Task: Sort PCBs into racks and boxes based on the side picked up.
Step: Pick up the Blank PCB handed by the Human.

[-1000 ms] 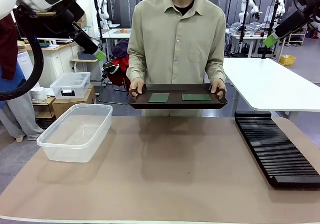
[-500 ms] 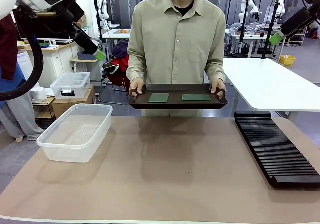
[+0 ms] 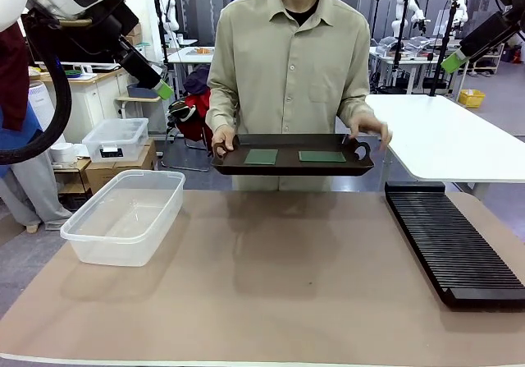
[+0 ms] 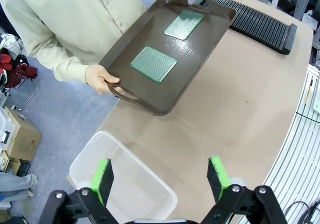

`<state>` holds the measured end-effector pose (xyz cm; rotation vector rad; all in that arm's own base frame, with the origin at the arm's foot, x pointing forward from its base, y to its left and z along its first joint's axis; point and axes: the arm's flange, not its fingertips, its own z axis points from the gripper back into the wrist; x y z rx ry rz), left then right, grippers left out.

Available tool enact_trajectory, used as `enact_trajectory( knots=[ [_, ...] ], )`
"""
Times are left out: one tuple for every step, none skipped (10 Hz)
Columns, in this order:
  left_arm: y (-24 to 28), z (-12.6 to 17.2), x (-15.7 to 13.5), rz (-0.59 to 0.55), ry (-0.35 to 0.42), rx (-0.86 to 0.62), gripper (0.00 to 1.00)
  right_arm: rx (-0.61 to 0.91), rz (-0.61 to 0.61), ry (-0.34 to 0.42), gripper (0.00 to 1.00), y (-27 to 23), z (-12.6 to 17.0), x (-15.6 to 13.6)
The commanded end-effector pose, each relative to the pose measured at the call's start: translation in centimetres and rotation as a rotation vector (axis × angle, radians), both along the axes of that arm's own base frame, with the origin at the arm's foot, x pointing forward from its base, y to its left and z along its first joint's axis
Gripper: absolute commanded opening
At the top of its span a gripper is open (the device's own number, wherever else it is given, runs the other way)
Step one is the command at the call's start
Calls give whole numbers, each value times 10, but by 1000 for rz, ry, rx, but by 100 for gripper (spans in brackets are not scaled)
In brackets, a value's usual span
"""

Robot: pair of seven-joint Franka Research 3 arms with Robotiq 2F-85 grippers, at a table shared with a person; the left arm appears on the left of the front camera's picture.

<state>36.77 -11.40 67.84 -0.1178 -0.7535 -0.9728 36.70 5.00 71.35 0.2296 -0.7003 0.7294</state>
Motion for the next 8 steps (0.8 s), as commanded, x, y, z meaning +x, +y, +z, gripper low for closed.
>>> enact_trajectory(
  knots=[
    [0, 0, 0, 1, 0, 0, 100, 12, 4, -1, 100, 0, 1, 0],
    [0, 0, 0, 1, 0, 0, 100, 12, 4, -1, 100, 0, 1, 0],
    [0, 0, 0, 1, 0, 0, 100, 12, 4, -1, 100, 0, 1, 0],
    [0, 0, 0, 1, 0, 0, 100, 12, 4, -1, 100, 0, 1, 0],
    [0, 0, 0, 1, 0, 0, 100, 12, 4, -1, 100, 0, 1, 0],
    [0, 0, 0, 1, 0, 0, 100, 12, 4, -1, 100, 0, 1, 0],
    [0, 0, 0, 1, 0, 0, 100, 12, 4, -1, 100, 0, 1, 0],
    [0, 0, 0, 1, 0, 0, 100, 12, 4, -1, 100, 0, 1, 0]
  ],
)
